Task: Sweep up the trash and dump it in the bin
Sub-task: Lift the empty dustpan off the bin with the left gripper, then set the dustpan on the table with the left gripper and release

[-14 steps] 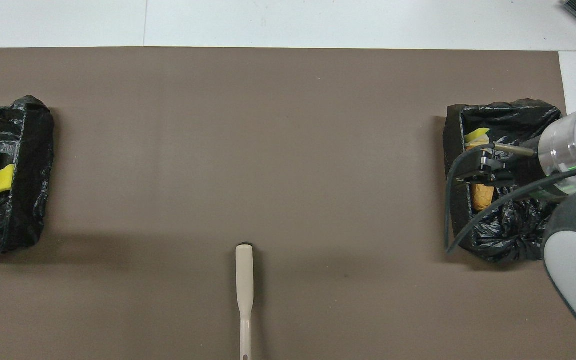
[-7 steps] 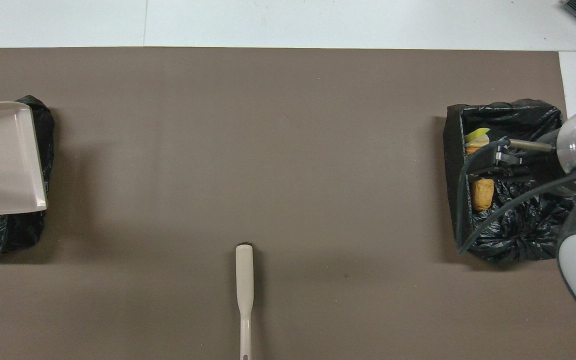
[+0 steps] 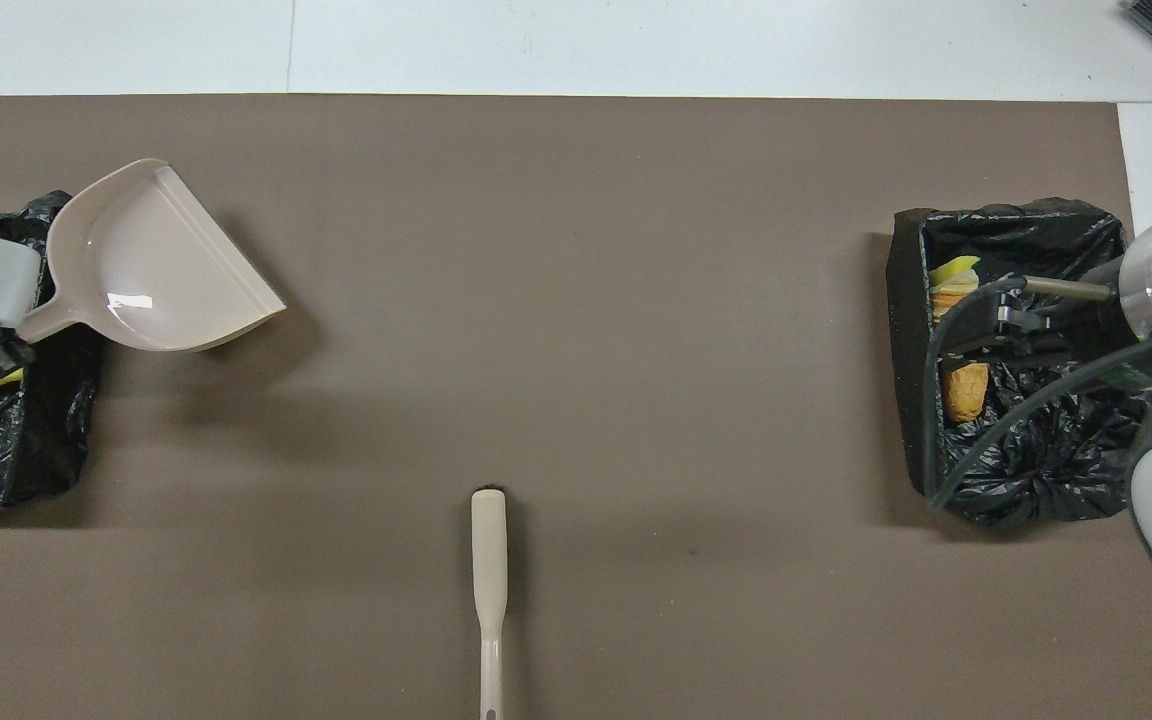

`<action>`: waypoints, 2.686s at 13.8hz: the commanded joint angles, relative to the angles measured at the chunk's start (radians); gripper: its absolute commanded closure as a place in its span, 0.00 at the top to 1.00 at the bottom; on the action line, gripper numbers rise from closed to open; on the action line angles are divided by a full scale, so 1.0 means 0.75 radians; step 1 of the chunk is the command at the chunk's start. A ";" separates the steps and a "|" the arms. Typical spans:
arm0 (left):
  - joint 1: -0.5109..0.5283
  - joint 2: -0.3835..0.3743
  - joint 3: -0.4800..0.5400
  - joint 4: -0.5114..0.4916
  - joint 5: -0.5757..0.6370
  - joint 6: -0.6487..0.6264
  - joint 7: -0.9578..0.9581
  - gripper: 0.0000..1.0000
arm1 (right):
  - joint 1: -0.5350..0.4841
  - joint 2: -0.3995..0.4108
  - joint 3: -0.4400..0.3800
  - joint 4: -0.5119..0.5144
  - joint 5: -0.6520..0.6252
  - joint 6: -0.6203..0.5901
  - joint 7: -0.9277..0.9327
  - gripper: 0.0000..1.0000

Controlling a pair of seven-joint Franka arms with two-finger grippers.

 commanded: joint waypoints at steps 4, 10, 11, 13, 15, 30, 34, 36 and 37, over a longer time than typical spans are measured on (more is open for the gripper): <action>-0.296 0.026 0.021 -0.079 -0.182 0.069 -0.674 0.00 | 0.087 0.024 -0.097 0.048 -0.019 -0.030 -0.047 1.00; -0.591 0.099 0.021 -0.118 -0.364 0.331 -1.267 0.00 | 0.087 0.007 -0.108 0.021 0.012 0.005 -0.047 1.00; -0.634 0.114 0.021 -0.118 -0.398 0.370 -1.341 0.00 | 0.087 0.005 -0.108 0.015 0.012 0.009 -0.062 1.00; -0.697 0.126 0.021 -0.116 -0.464 0.423 -1.444 0.00 | 0.085 0.005 -0.110 0.013 0.012 0.011 -0.155 1.00; -0.752 0.140 0.021 -0.120 -0.486 0.413 -1.479 0.00 | 0.081 0.003 -0.110 0.011 0.012 0.017 -0.164 1.00; -0.413 0.059 0.050 0.153 -0.480 0.133 -1.363 1.00 | 0.069 0.005 -0.110 0.013 0.012 0.017 -0.166 1.00; -0.246 -0.049 0.048 0.166 -0.482 -0.007 -1.148 1.00 | 0.069 0.003 -0.112 0.013 0.012 0.017 -0.166 1.00; -0.231 -0.119 0.062 0.174 -0.456 -0.159 -1.070 1.00 | 0.069 0.003 -0.112 0.011 0.012 0.017 -0.166 1.00; -0.233 -0.121 0.066 0.202 -0.401 -0.263 -1.062 1.00 | 0.069 0.005 -0.112 0.013 0.012 0.017 -0.166 1.00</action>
